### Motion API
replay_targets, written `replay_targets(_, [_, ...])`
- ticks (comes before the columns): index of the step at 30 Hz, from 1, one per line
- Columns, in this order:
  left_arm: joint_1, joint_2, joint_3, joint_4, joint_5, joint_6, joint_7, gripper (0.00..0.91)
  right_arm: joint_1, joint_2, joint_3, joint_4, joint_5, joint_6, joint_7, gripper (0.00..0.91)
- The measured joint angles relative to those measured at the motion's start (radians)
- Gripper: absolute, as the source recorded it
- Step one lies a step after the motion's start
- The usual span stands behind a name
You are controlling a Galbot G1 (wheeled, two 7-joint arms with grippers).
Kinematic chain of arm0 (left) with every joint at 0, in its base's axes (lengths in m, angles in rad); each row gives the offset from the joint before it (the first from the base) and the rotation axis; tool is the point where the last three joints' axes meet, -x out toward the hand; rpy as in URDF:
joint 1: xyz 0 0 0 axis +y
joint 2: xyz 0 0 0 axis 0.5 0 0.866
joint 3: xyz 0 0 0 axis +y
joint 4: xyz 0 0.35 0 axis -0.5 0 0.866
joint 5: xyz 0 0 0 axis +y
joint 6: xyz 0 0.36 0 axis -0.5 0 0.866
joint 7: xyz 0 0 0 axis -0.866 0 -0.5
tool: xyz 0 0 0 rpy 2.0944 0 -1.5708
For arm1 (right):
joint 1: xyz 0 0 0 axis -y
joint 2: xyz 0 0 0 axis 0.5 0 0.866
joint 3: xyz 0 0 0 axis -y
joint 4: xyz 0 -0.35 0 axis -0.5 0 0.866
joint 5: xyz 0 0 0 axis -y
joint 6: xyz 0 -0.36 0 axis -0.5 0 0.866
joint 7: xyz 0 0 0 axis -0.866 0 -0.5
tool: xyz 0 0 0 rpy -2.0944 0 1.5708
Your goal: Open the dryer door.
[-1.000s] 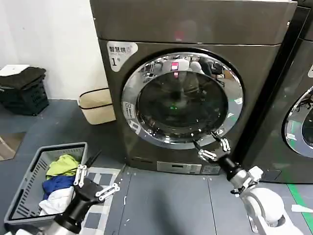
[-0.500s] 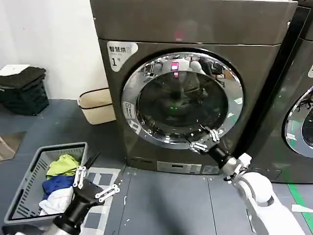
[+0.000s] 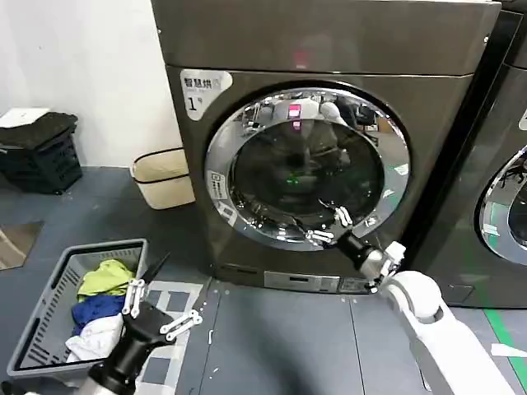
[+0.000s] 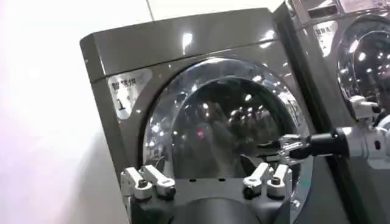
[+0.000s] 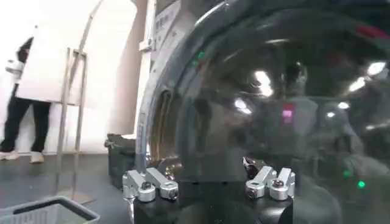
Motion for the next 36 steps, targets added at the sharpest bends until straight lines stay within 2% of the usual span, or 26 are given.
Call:
replay_targets(15, [0.008,-0.006,-0.002,-0.021,0.000,-0.002,0.005,0.907,0.125,0.037,-0.092,-0.083,0.015,0.013,-0.035,0.907])
replay_targets(36, [0.015,-0.020,-0.009,-0.024,0.007,-0.005,0.010,0.907,0.225,0.095,-0.184,-0.136,0.014,0.006,-0.036,0.907])
